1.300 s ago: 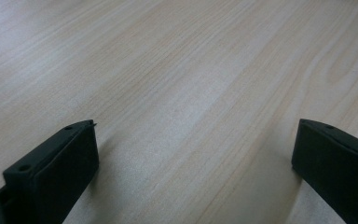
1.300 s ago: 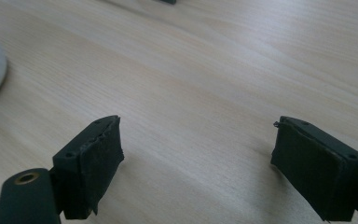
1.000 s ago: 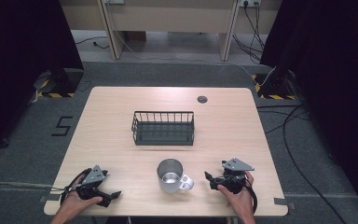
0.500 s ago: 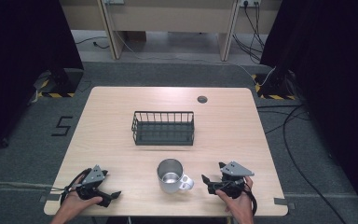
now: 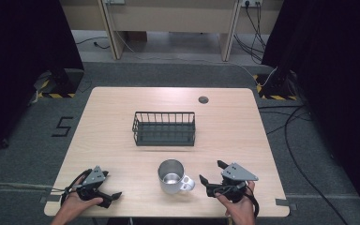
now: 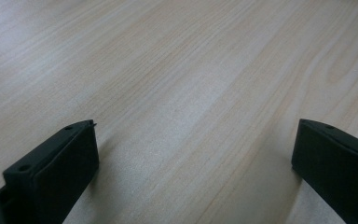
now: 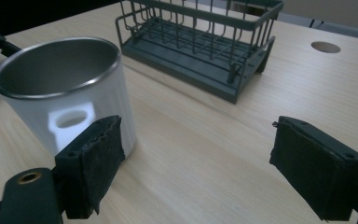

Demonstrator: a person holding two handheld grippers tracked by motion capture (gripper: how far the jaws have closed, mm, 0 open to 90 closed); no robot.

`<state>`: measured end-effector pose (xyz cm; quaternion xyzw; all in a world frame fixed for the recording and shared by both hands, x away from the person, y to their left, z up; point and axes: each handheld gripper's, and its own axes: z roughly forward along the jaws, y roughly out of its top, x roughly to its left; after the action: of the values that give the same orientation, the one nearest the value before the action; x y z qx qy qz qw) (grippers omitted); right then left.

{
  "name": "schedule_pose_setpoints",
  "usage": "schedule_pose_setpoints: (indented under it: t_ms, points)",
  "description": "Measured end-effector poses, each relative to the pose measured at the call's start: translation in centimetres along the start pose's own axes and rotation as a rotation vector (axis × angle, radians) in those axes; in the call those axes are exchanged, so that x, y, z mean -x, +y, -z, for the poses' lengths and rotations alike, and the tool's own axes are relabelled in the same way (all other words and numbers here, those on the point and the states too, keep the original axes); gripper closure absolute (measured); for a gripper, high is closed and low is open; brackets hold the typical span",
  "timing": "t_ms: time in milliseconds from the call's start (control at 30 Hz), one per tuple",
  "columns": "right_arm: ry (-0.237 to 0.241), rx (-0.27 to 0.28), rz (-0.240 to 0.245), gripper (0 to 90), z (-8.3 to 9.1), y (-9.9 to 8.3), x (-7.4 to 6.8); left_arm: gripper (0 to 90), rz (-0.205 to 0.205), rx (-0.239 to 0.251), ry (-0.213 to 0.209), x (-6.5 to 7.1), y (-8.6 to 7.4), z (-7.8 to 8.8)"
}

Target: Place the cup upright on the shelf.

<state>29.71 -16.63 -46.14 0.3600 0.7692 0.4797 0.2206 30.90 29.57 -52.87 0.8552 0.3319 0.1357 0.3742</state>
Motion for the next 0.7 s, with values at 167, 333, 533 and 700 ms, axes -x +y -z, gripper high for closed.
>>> schedule_pose_setpoints:
  t_ms: [167,333,533,700]
  points:
    - [0.037,0.029,0.015,15.8,0.3,0.7,-1.0,0.0,0.000,0.000,0.000,0.0,0.0,0.0]
    - [0.087,0.043,0.027,15.3,0.0,1.0,-1.9,0.0,-0.001,0.000,0.000,0.0,0.0,0.0]
    - [0.151,0.070,0.023,15.0,-0.6,1.1,-2.8,0.0,-0.001,0.000,0.000,0.0,0.0,0.0]
    - [0.200,0.067,0.036,15.0,-1.5,1.1,-3.7,0.0,0.000,0.000,0.000,0.0,0.0,0.0]
